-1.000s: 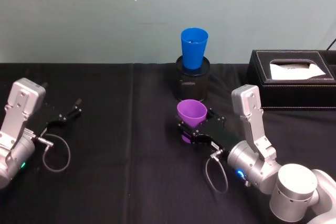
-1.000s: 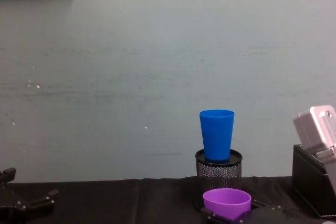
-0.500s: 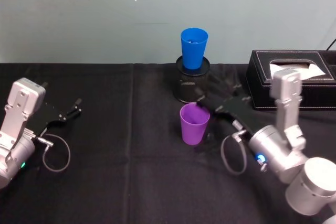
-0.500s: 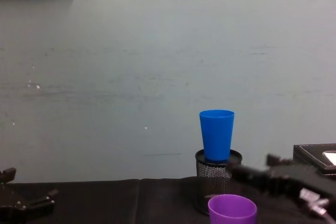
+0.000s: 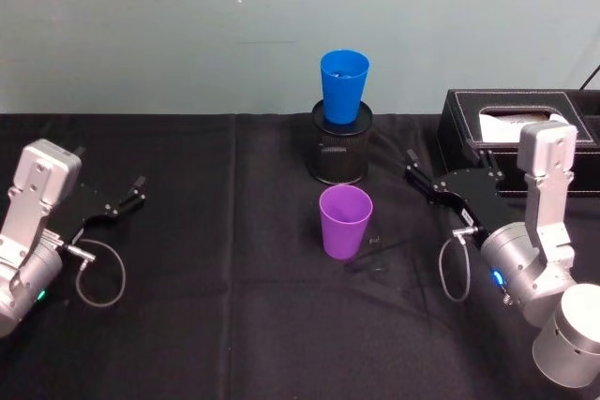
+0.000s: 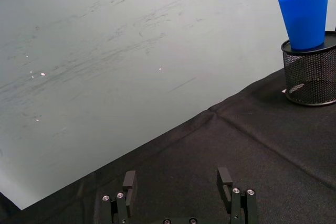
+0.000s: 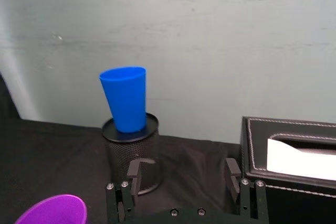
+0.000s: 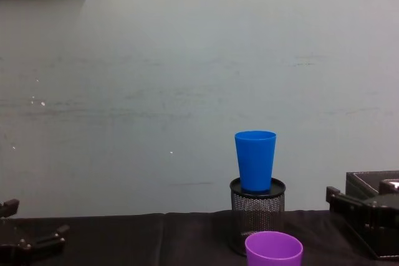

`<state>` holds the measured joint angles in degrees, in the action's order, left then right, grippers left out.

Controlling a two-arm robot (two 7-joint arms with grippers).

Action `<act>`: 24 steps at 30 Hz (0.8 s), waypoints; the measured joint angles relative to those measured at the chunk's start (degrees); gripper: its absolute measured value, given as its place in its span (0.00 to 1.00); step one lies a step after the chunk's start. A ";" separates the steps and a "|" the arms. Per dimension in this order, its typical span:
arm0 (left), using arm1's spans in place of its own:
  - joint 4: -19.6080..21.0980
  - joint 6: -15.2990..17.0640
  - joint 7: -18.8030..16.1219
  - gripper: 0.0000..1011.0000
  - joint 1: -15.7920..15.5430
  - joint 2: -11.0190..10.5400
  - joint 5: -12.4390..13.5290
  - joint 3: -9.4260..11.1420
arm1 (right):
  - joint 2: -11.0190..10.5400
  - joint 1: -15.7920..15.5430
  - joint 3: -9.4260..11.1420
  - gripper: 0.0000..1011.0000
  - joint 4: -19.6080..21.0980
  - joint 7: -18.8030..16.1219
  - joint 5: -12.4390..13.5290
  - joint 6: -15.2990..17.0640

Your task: Pick up one cup with a gripper and tap it against the other cup.

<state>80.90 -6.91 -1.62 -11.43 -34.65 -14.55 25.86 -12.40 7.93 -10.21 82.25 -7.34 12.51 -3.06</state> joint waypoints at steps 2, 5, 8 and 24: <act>0.00 0.00 0.00 0.99 0.00 0.00 0.00 0.00 | 0.38 0.05 0.01 0.99 -0.25 0.91 -1.21 0.28; 0.00 0.00 0.00 0.99 0.00 0.00 0.00 0.00 | 0.76 0.17 0.01 0.99 -0.53 1.48 -2.27 0.50; 0.00 0.00 0.00 0.99 0.00 0.00 0.00 0.00 | 1.62 0.94 -0.23 0.99 -1.50 2.60 -4.26 0.69; 0.00 0.00 0.00 0.99 0.00 0.00 0.00 0.00 | 1.50 0.84 -0.24 0.99 -1.39 2.64 -4.08 0.76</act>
<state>80.90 -6.91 -1.62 -11.43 -34.65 -14.55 25.86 -10.90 8.77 -10.45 80.87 -4.70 8.43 -2.29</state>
